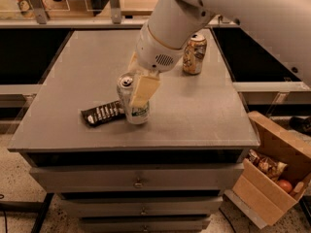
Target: Move 7up can near rxbar chocolate
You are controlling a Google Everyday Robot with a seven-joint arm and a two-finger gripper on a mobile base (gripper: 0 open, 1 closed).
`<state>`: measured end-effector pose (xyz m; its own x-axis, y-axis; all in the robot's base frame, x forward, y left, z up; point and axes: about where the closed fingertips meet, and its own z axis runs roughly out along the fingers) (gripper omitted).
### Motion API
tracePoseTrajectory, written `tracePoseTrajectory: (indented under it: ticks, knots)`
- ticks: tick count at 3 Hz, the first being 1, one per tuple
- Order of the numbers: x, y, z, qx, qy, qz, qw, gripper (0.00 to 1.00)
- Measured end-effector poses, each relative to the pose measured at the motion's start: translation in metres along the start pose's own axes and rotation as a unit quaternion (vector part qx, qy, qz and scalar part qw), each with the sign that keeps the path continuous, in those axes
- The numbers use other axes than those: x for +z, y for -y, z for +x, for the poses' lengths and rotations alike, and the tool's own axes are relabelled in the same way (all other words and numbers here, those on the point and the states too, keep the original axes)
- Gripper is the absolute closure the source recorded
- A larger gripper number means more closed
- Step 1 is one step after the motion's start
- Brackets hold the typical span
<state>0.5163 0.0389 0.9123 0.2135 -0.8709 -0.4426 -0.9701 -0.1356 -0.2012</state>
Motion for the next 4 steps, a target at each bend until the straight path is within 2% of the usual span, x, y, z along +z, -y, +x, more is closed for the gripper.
tracePoseTrajectory:
  ticks: [1, 2, 3, 4]
  knots:
    - [0.013, -0.011, 0.01, 0.01, -0.007, -0.017, 0.9998, 1.0]
    - [0.014, -0.013, 0.02, 0.022, -0.002, -0.025, 0.9994, 1.0]
    - [0.01, -0.013, 0.028, 0.032, 0.012, -0.031, 0.9989, 0.84]
    - [0.006, -0.013, 0.03, 0.033, 0.021, -0.032, 0.9987, 0.61]
